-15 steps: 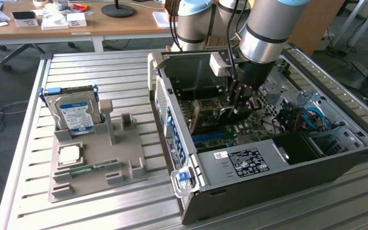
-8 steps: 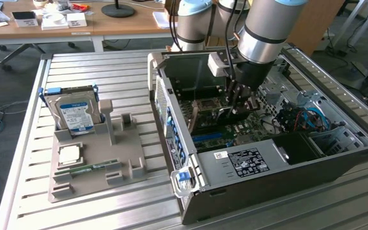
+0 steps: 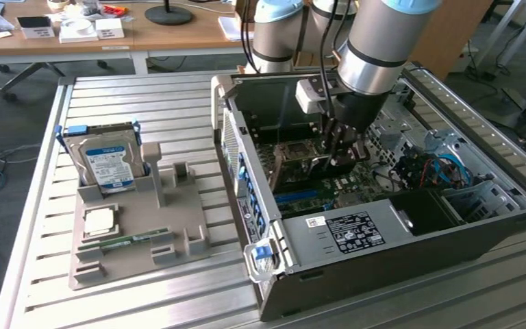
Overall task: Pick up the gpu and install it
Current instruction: 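Insert the gpu into the slot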
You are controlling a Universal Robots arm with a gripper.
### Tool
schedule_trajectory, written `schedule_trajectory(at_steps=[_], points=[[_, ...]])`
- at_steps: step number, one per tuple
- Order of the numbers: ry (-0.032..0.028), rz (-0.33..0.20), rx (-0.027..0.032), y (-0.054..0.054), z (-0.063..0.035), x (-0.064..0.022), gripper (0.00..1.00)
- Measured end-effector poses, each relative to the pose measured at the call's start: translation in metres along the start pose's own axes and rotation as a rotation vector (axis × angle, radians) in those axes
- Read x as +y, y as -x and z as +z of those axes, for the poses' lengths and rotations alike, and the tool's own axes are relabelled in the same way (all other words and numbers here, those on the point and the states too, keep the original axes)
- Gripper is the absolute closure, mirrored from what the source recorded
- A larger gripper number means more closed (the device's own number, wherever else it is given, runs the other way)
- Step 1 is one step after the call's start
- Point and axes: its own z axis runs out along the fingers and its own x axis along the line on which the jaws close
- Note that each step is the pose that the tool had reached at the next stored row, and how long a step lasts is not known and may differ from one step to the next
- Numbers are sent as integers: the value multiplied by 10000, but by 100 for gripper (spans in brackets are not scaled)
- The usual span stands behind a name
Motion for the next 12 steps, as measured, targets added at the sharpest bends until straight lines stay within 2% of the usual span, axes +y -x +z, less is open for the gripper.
schedule_trajectory(at_steps=[5, 12], points=[[-1, 1, -1, -34, 1, 10, 73], [-1, 1, 0, -39, 53, 99, 73]])
